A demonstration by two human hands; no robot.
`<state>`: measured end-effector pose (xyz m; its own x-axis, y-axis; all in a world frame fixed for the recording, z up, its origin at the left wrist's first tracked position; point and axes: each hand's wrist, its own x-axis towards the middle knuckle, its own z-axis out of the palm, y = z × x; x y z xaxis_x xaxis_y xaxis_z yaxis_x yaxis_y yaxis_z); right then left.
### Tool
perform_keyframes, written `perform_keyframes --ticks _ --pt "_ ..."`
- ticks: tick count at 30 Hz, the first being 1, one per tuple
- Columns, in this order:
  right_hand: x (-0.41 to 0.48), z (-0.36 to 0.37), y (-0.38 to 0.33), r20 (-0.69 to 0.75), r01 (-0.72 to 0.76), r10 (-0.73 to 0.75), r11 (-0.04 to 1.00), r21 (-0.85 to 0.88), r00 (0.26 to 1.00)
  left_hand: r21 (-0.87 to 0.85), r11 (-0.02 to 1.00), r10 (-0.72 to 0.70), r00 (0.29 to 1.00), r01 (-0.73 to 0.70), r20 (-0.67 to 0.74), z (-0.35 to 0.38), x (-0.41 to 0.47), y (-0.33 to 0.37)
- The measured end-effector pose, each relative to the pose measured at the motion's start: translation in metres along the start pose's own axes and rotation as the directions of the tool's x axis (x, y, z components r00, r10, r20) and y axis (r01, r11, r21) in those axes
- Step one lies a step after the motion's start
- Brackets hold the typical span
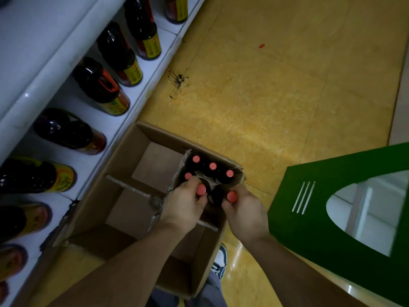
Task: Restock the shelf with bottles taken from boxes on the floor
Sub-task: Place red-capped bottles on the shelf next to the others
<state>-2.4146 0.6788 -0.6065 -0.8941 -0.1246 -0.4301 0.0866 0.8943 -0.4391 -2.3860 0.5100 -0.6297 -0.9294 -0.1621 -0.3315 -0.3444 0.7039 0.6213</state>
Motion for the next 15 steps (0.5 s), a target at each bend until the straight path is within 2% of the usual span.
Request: perform_keyframes --ticks 15 --pt "-0.076 -0.135 -0.080 -0.007 -0.012 0.012 1.000 0.003 1.000 0.024 1.000 0.007 0.997 -0.005 -0.074 -0.132 -0.070 0.102"
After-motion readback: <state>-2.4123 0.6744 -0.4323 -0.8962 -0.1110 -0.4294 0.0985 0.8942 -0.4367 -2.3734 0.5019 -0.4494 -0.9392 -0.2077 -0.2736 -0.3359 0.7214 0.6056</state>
